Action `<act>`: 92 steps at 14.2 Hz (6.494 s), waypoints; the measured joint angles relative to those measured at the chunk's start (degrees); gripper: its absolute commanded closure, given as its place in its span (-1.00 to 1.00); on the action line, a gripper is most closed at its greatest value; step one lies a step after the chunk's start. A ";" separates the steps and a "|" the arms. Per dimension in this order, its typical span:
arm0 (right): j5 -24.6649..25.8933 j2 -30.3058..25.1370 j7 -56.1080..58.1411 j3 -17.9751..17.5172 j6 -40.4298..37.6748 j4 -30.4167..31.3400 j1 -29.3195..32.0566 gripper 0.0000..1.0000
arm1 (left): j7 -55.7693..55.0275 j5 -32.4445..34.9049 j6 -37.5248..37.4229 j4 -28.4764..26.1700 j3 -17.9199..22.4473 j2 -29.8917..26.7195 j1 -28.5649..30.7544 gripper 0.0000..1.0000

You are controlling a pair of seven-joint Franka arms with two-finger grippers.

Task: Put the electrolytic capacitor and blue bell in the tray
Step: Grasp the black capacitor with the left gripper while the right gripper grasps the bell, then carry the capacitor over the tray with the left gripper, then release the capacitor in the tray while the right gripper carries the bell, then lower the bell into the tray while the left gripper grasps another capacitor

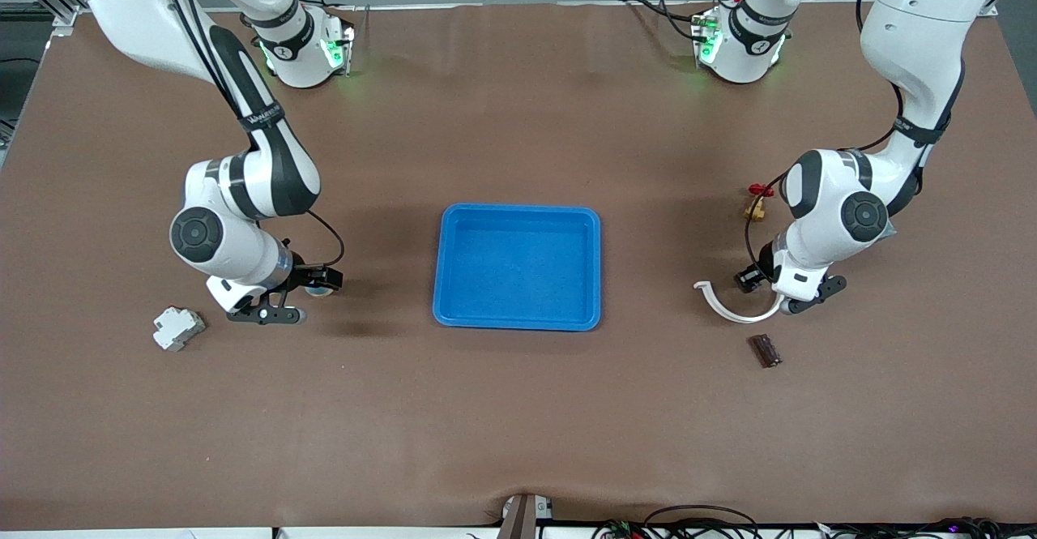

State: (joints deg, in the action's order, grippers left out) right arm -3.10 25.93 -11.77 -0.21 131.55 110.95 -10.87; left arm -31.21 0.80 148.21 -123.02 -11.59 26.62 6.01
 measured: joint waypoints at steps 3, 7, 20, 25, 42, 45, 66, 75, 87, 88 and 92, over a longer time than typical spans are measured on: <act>0.05 0.73 0.90 0.26 -0.14 0.71 0.91 -1.00 | 0.00 0.00 0.07 0.77 -0.01 -0.11 0.00 1.00; 0.05 0.73 3.53 0.31 -1.12 1.49 2.73 -1.00 | -0.07 0.00 -2.76 1.77 -0.46 -2.48 -0.05 1.00; 0.04 1.30 3.52 -0.06 -0.76 2.51 2.59 -1.00 | -30.09 0.00 -18.25 11.52 -9.74 -6.56 -8.47 1.00; 0.01 2.06 3.52 -0.12 -0.34 2.45 2.47 -1.00 | -41.77 0.00 -18.26 15.85 -9.82 -2.82 -15.68 1.00; 0.01 6.37 3.52 -0.27 0.50 0.35 2.03 0.36 | -60.31 3.61 -18.33 21.64 -9.61 6.27 -25.20 1.00; -0.04 6.38 3.55 -0.36 0.49 0.16 1.99 0.82 | -64.05 5.36 -18.33 22.24 -9.59 8.73 -26.26 1.00; -5.69 2.41 -33.35 -1.26 -4.17 -7.06 -18.76 0.92 | -65.55 10.67 -22.36 30.05 -3.62 7.60 -26.85 -1.00; -11.55 9.85 -34.30 -1.35 -3.83 -13.86 -22.78 0.90 | -54.07 13.86 -25.12 32.50 -3.01 6.65 -15.47 -1.00; -11.55 13.50 -34.48 -1.34 -0.97 -14.85 -24.75 0.86 | -32.22 21.57 -23.33 32.37 -0.95 12.12 -2.86 -1.00; -11.55 13.63 -34.48 -1.35 -0.78 -14.86 -24.86 0.84 | -30.64 21.58 -22.12 32.38 -0.95 12.45 -2.51 -1.00; -11.55 13.80 -34.48 -1.35 -0.57 -14.88 -25.13 0.69 | -26.75 21.59 -18.47 32.37 -0.94 14.16 -1.84 -0.94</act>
State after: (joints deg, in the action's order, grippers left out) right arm -14.65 39.73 -46.25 -1.56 130.98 96.07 -36.00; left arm -57.97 22.39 129.74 -90.64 -12.53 40.79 4.17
